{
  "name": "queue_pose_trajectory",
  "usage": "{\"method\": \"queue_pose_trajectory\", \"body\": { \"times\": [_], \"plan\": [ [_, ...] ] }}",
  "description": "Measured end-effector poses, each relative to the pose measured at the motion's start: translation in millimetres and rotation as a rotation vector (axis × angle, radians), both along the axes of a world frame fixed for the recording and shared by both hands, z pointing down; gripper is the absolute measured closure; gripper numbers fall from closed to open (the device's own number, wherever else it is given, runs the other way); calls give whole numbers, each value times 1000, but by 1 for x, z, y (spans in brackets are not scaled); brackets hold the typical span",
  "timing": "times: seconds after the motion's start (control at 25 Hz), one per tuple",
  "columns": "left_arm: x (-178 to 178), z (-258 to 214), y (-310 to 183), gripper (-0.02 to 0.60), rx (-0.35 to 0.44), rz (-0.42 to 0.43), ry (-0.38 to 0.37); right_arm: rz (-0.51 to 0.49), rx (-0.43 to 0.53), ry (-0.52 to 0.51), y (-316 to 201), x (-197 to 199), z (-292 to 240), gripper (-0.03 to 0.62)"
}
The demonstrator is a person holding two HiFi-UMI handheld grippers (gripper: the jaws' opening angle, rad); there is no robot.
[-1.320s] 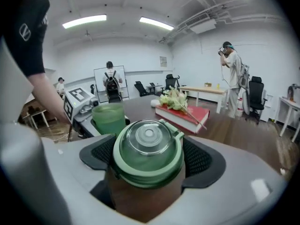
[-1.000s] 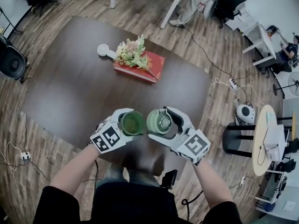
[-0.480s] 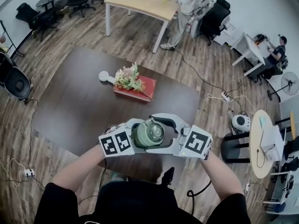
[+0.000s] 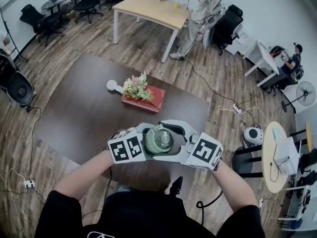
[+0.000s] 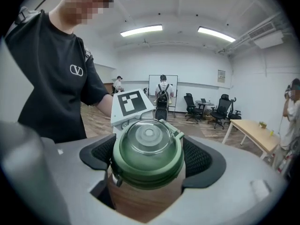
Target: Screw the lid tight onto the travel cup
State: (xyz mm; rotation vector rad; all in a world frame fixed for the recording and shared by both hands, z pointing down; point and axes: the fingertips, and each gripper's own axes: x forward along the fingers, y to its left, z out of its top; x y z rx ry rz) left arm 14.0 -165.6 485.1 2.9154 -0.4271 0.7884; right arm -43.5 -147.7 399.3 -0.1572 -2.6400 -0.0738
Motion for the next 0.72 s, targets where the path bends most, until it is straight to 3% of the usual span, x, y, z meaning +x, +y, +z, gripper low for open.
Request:
{"method": "queue_pose_trajectory", "body": {
  "times": [0.24, 0.36, 0.64, 0.72],
  "plan": [
    [-1, -8, -6, 167, 1, -34, 9, 84, 14, -19, -9, 1, -3, 138],
    [-3, -8, -8, 167, -1, -57, 10, 194, 3, -40, -14, -1, -4, 138],
    [4, -3, -4, 167, -30, -86, 20, 761, -80, -201, -26, 13, -5, 137],
    [9, -3, -2, 167, -51, -87, 44, 866, -69, -256, -26, 18, -9, 137]
  ]
}}
